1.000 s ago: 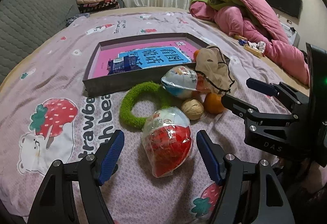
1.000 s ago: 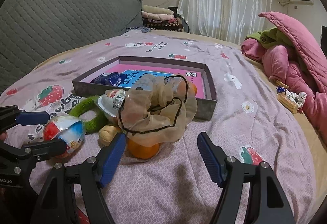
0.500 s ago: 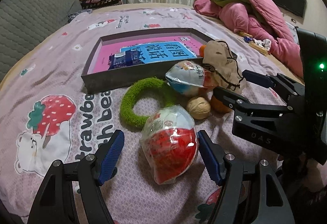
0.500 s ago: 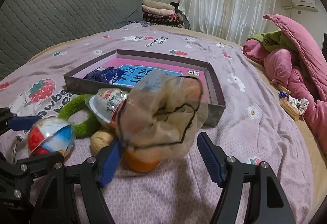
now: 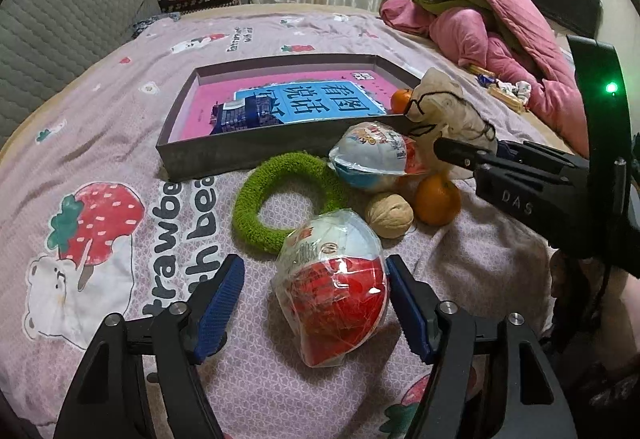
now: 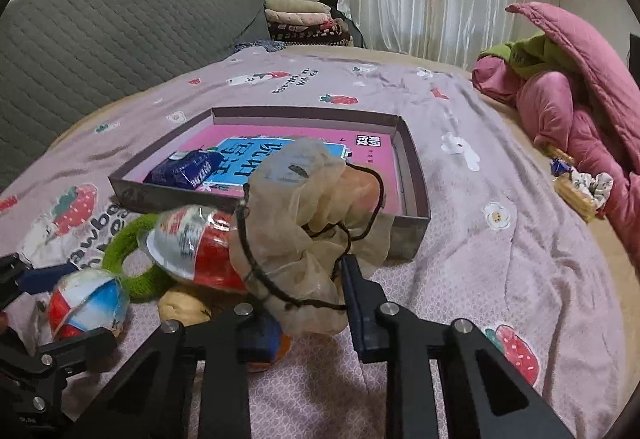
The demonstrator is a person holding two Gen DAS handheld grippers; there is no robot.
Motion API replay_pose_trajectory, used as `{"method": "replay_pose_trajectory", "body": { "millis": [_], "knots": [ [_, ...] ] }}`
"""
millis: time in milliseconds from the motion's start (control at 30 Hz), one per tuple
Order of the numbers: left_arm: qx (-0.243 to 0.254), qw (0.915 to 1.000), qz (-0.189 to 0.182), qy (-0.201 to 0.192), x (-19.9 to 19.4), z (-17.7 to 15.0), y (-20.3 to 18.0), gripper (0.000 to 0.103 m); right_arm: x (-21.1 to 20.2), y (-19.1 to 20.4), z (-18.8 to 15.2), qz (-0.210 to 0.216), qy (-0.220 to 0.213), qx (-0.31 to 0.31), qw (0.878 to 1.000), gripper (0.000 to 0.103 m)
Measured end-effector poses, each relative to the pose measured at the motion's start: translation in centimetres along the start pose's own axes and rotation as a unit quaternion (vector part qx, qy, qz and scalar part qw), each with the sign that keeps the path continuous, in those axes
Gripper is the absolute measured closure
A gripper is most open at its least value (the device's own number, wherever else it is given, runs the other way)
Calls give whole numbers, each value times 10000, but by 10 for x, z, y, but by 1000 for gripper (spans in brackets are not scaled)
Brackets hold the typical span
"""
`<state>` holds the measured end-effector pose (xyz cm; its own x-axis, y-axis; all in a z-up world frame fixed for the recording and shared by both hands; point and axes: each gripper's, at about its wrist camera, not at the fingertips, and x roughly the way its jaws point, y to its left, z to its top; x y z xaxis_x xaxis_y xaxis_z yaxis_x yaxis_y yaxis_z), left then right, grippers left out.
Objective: Organize objects
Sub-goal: 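Grasp the red-and-white egg toy with left gripper while right grasps the mesh bag, then carry the egg toy and mesh bag over the tray with both grippers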
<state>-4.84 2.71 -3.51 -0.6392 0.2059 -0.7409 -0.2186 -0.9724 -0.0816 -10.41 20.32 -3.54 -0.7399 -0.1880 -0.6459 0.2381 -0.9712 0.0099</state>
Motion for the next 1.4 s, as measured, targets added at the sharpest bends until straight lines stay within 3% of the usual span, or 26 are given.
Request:
{"method": "replay_pose_trajectory", "body": {
  "millis": [133,333,600,1400],
  "knots": [
    [71,9999,-100,99,3,-1,-4,49,0,-7,1,153,22,181,9997,84],
    [-21,9996,-246,107,2,1,-2,49,-3,-9,4,209,-74,240,9995,84],
    [82,9990,-171,-414,-19,15,-4,49,-18,-12,14,248,-453,266,9983,84],
    [-416,9925,245,-1124,-27,85,24,49,-35,12,49,483,-1206,245,9912,84]
  ]
}}
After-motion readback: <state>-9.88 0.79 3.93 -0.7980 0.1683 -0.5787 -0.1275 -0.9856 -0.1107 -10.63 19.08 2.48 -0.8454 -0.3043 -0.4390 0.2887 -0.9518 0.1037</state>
